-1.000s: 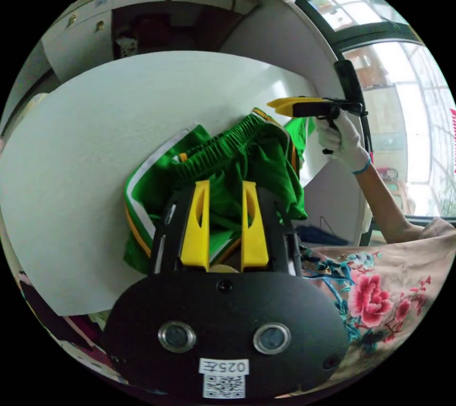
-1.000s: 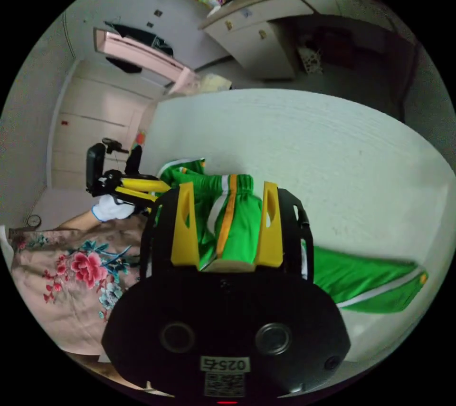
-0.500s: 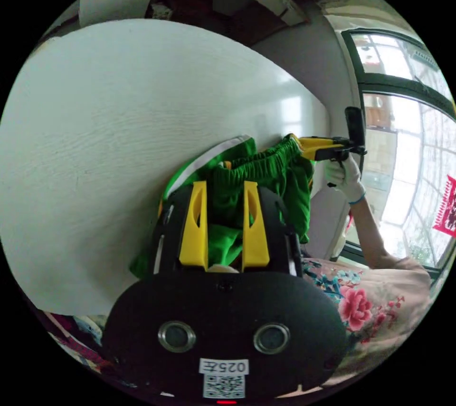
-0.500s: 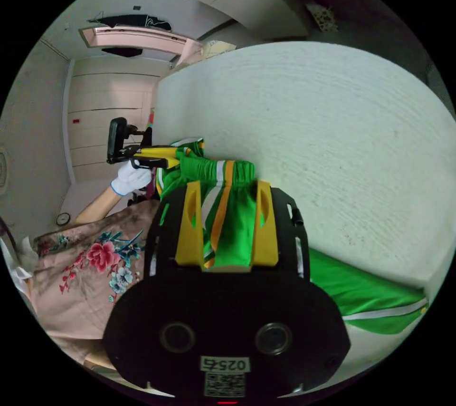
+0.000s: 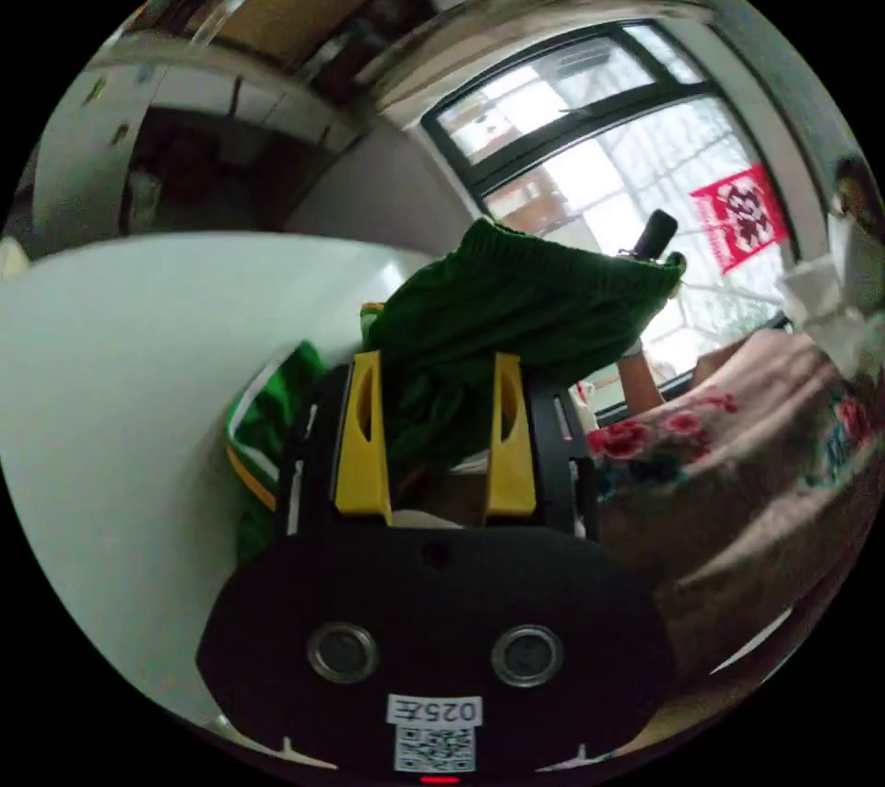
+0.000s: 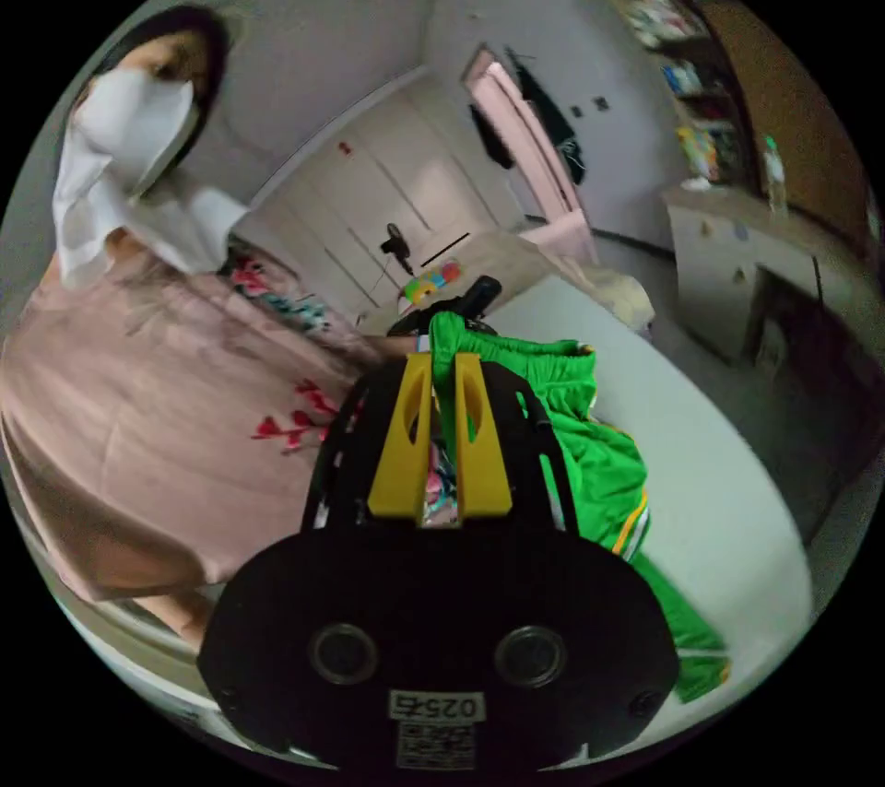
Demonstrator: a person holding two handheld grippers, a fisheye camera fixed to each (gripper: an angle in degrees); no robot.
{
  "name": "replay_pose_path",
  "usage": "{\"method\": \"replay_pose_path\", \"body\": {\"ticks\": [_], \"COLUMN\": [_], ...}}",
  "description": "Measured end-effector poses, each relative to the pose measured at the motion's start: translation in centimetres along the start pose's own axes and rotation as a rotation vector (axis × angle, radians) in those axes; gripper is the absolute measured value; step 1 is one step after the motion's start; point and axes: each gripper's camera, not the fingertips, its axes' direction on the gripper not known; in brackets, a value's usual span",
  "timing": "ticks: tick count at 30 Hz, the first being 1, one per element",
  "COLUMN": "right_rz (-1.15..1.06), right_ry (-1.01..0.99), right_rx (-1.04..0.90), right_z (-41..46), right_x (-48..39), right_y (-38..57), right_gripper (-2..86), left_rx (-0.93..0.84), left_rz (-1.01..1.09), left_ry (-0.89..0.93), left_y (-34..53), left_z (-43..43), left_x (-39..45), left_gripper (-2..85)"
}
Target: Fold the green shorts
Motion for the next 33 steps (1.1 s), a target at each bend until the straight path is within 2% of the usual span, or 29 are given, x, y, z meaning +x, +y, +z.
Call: {"method": "replay_pose_path", "body": {"ticks": [3, 5, 10, 13, 15, 17, 20, 22, 24, 25, 27, 31, 33], "right_rz": [-0.201, -0.287, -0.437, -0.514, -0.505, -0.469, -0.396, -0.326, -0.182, -0.151, -0.101, -0.055, -0.083], "right_ry": [0.029, 0.024, -0.021, -0.058, -0.04, -0.005, 0.064, 0.15, 0.312, 0.343, 0.355, 0.355, 0.333], "right_rx": [-0.042, -0.061, -0.064, -0.055, -0.016, 0.017, 0.11, 0.169, 0.269, 0.289, 0.387, 0.534, 0.657], "right_z": [-1.0, -1.0, 0.2, 1.1, 1.1, 0.8, -0.4, -1.3, -1.9, -1.9, -1.0, 1.6, 3.4], "right_x": [-7.6, -11.2, -18.4, -21.9, -23.5, -24.2, -25.2, -25.7, -25.8, -25.9, -26.0, -25.9, -26.5], "right_y": [-2.5, -3.6, -4.8, -4.9, -4.5, -3.7, -1.6, 0.1, 2.6, 3.2, 5.5, 8.2, 9.4], "right_gripper": [4.6, 4.6, 4.6, 4.6, 4.6, 4.6, 4.7, 4.8, 5.1, 5.1, 5.6, 7.4, 13.4], "left_rx": [0.193, 0.208, 0.006, -0.026, -0.023, 0.008, 0.105, 0.208, 0.279, 0.28, 0.273, 0.26, 0.258], "left_rz": [0.249, 0.344, 0.697, 0.823, 0.963, 1.022, 0.967, 0.829, 0.73, 0.741, 0.87, 1.068, 1.132], "left_ry": [0.179, 0.301, 0.431, 0.687, 0.877, 0.922, 0.84, 0.803, 0.759, 0.73, 0.54, 0.29, 0.06], "left_y": [0.1, -1.1, -4.3, -5.3, -4.9, -4.3, -4.1, -4.9, -6.0, -6.3, -7.3, -8.8, -9.4], "left_z": [-4.7, -6.8, -8.5, -8.2, -8.3, -8.4, -8.7, -9.8, -12.2, -13.0, -16.8, -21.7, -23.2], "left_x": [5.0, 7.3, 13.7, 16.6, 19.7, 21.9, 23.6, 23.0, 23.5, 24.4, 30.3, 40.4, 45.7], "left_gripper": [14.4, 15.4, 17.9, 16.3, 12.2, 8.9, 3.3, 1.7, 0.6, 0.4, 0.1, 0.7, 1.2]}}
